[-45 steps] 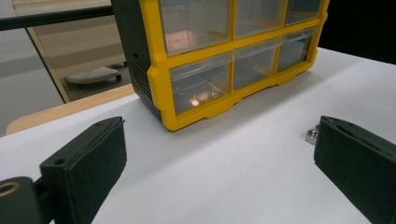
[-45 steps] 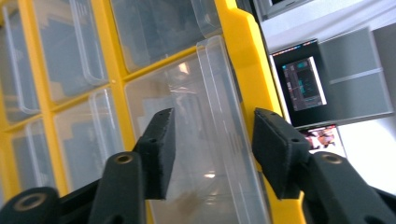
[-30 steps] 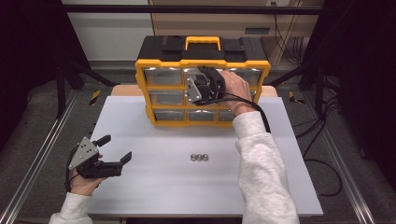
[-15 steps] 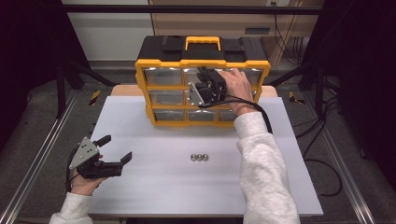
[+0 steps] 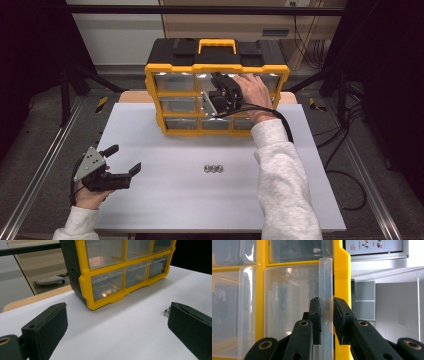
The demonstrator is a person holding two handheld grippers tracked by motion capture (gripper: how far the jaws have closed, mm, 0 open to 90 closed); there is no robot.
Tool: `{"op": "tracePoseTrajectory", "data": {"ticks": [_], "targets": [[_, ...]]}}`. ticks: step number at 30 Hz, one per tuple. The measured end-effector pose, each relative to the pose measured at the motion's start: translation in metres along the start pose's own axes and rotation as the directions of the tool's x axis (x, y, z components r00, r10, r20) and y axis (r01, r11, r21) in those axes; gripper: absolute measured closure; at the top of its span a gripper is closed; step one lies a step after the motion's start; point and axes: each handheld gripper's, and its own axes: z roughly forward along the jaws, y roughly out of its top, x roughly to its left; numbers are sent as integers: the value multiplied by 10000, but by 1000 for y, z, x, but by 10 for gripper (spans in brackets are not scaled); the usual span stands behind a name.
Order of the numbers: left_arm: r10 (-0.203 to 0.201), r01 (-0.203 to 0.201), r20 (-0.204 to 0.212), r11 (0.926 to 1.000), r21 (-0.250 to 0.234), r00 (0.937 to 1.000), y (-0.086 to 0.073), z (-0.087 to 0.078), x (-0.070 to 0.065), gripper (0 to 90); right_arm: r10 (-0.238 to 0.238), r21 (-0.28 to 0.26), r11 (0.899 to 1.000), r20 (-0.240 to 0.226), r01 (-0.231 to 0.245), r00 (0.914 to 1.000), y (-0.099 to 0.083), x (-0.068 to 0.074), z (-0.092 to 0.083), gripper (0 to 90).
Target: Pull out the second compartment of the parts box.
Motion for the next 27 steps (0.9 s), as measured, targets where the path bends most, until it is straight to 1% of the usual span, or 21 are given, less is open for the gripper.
{"op": "tracePoseTrajectory", "data": {"ticks": [10, 22, 27], "targets": [[3, -3, 10, 10000, 50, 10000, 0, 1, 0, 21, -96, -33, 9999, -211, 95, 9997, 2, -1, -10, 774], [6, -6, 28, 10000, 66, 10000, -1, 1, -1, 21, -158, -65, 9999, -335, 156, 9993, 7, 0, -26, 773], [24, -24, 36, 9999, 101, 10000, -1, 2, -1, 20, -106, -60, 9999, -420, 104, 9991, 9, 0, -33, 772]]}}
